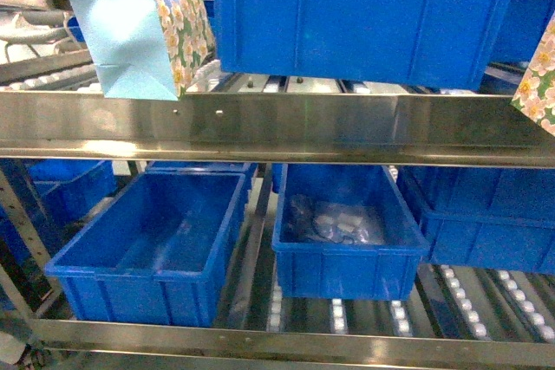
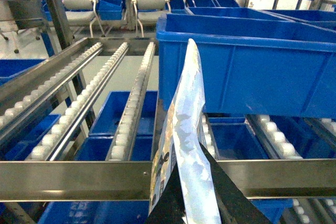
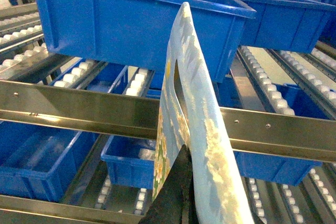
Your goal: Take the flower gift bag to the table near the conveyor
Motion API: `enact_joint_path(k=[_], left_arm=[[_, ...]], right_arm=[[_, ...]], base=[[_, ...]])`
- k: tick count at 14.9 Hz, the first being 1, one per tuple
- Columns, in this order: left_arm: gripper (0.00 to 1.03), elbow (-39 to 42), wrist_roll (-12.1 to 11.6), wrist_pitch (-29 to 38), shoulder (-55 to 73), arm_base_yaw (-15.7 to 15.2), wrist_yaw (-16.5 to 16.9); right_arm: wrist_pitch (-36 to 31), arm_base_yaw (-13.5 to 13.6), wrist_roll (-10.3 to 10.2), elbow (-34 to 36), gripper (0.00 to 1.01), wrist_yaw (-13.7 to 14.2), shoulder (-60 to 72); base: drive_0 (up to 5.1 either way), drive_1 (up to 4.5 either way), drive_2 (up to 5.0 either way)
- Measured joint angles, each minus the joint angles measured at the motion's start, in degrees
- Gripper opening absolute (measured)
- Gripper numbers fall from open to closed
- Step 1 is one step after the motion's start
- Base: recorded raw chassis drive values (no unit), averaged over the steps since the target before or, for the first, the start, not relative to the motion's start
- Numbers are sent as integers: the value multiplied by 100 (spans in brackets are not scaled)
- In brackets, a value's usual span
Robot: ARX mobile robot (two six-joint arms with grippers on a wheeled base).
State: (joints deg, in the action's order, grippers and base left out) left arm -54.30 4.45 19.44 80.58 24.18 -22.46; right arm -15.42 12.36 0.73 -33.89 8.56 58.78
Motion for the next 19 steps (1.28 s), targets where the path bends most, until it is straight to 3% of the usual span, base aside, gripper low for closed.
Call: enact_joint_path(k=[19], left_arm=[[2, 0, 2, 7, -7, 2, 2]], right_arm=[[-7, 2, 2, 0, 2, -2, 0]], base=[[-484, 230, 270]])
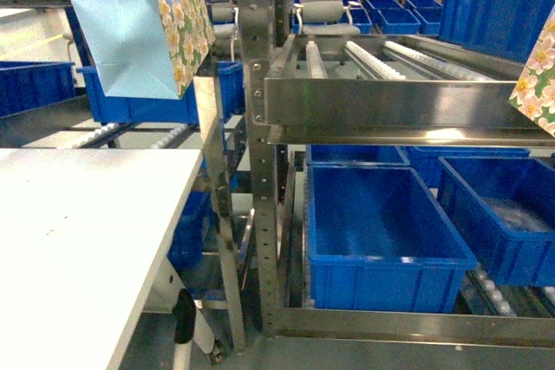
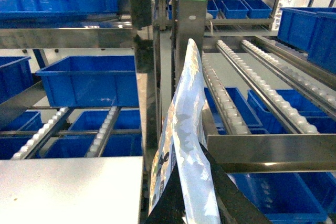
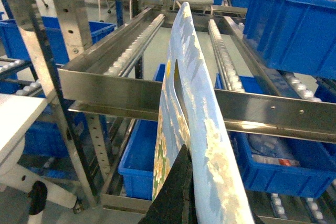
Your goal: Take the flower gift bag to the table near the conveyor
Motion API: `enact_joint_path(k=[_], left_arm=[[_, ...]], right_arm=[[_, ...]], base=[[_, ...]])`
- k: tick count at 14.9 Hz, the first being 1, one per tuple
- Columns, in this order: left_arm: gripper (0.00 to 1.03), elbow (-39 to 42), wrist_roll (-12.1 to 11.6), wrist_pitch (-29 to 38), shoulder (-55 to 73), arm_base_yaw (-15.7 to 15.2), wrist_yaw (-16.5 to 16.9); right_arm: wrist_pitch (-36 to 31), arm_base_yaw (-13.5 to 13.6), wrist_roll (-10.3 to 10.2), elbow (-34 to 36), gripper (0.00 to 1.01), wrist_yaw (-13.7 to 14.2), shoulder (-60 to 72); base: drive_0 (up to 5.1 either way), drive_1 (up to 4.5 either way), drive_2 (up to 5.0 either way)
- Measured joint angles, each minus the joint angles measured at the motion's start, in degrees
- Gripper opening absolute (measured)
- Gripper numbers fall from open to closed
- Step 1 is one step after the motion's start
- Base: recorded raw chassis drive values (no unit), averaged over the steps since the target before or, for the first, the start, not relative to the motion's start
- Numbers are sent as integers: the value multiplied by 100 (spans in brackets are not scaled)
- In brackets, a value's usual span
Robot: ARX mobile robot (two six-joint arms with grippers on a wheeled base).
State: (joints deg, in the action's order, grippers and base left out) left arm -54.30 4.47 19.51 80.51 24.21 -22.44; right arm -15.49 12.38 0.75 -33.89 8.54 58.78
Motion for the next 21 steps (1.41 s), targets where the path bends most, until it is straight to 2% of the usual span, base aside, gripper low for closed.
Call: enact_joint_path(k=[12, 21], left_arm=[[2, 0, 0, 4, 0, 0, 0], [2, 0, -2, -7, 0, 2, 0]], right_arm=[[-9, 0, 15, 0, 2, 0, 0], [0, -2, 15, 0, 2, 4, 0]], base=[[-490, 143, 334], [-498, 246, 246]])
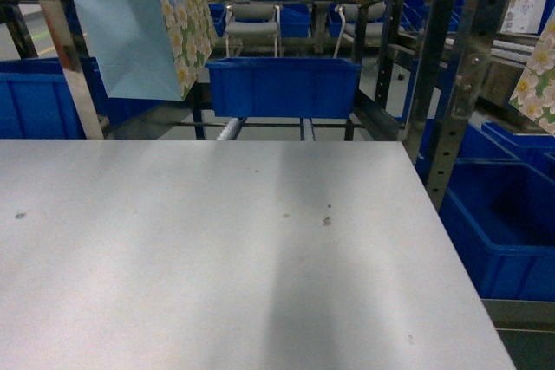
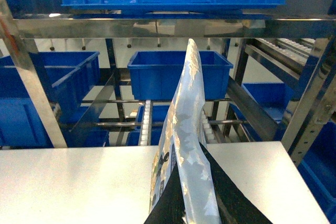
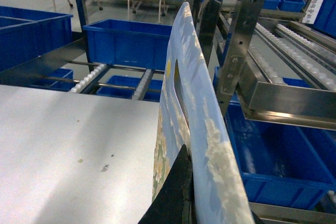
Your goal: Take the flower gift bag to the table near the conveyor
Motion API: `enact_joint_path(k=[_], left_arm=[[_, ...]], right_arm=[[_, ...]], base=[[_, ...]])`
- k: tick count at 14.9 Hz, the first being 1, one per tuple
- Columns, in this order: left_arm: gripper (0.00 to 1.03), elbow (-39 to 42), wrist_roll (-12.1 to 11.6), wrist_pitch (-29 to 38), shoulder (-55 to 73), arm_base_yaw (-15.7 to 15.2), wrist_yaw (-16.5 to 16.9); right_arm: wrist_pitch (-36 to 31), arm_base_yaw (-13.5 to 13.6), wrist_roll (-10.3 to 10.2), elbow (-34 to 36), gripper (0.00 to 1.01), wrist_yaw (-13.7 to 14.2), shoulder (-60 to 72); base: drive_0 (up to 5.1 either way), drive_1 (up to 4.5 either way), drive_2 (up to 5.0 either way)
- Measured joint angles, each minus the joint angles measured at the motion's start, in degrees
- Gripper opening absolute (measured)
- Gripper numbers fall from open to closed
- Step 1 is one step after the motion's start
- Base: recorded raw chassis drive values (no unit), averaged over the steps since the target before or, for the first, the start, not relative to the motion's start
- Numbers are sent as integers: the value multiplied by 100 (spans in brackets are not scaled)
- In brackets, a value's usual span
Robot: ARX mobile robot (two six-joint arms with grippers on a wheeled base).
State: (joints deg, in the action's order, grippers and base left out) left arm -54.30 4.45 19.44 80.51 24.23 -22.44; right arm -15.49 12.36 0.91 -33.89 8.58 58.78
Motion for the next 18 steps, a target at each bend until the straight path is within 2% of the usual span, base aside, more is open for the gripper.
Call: enact_joint_path(k=[18], left_arm=[[2, 0, 2, -2, 0, -2, 0]], right_arm=[[0, 0, 0, 0, 2, -2, 0]], base=[[-494, 245, 245]])
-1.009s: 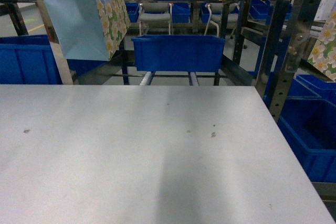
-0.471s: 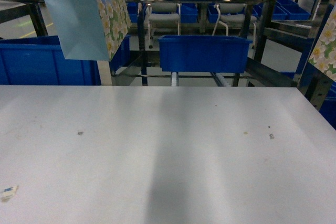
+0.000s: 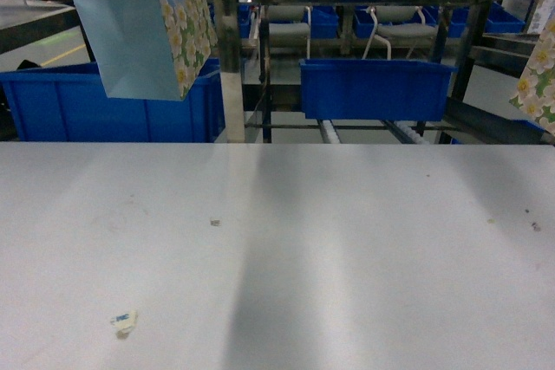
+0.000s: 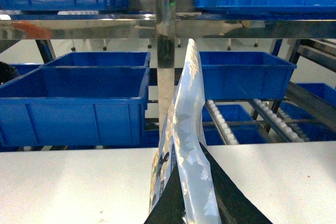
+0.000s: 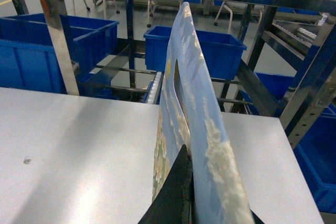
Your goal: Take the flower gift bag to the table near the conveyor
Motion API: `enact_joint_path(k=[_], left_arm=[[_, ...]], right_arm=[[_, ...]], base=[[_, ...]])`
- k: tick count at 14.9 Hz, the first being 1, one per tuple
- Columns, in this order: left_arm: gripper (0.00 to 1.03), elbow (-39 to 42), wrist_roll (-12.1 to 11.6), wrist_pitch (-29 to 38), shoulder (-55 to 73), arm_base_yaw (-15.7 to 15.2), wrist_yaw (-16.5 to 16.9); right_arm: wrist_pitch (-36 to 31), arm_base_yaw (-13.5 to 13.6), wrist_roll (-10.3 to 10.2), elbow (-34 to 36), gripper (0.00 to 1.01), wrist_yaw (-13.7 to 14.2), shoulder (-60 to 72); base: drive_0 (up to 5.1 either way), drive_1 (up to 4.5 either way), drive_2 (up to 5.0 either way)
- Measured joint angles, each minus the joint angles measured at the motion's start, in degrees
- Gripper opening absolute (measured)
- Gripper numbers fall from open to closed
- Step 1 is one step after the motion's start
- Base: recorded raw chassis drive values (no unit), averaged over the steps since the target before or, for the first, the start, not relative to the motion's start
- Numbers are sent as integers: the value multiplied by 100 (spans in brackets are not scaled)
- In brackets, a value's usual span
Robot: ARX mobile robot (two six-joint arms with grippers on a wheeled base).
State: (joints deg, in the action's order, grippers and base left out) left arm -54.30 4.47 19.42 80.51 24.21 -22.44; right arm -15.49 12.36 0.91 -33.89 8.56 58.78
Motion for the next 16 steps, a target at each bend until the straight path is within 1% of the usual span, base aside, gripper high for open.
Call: enact_joint_path(k=[4, 6, 7, 10, 13, 14, 16], left_arm=[[2, 0, 0, 2, 0, 0, -2], [2, 0, 0, -4, 0, 0, 0], [2, 0, 0, -2, 0, -74, -48], [2, 0, -2, 0, 0, 24, 13], [2, 0, -2, 0, 0, 15, 11], [2, 0, 0, 0, 0, 15, 11], [2, 0, 0, 0, 0, 15, 9]], right_arm=[[0, -2, 0, 0, 2, 7, 11], [0, 13, 2, 0, 2, -28, 7], [-15, 39, 2, 0, 2, -44, -2], [-24, 28, 24, 2, 2, 13, 9], [-142, -162, 42, 0, 2, -219, 361], [-151, -162, 42, 0, 2, -245, 393], [-442, -275, 24, -42, 2, -466, 782]], base=[[-499, 240, 240], [0, 0, 0], [0, 0, 0], [-11, -11, -11], [0, 0, 0], [0, 0, 0], [0, 0, 0]])
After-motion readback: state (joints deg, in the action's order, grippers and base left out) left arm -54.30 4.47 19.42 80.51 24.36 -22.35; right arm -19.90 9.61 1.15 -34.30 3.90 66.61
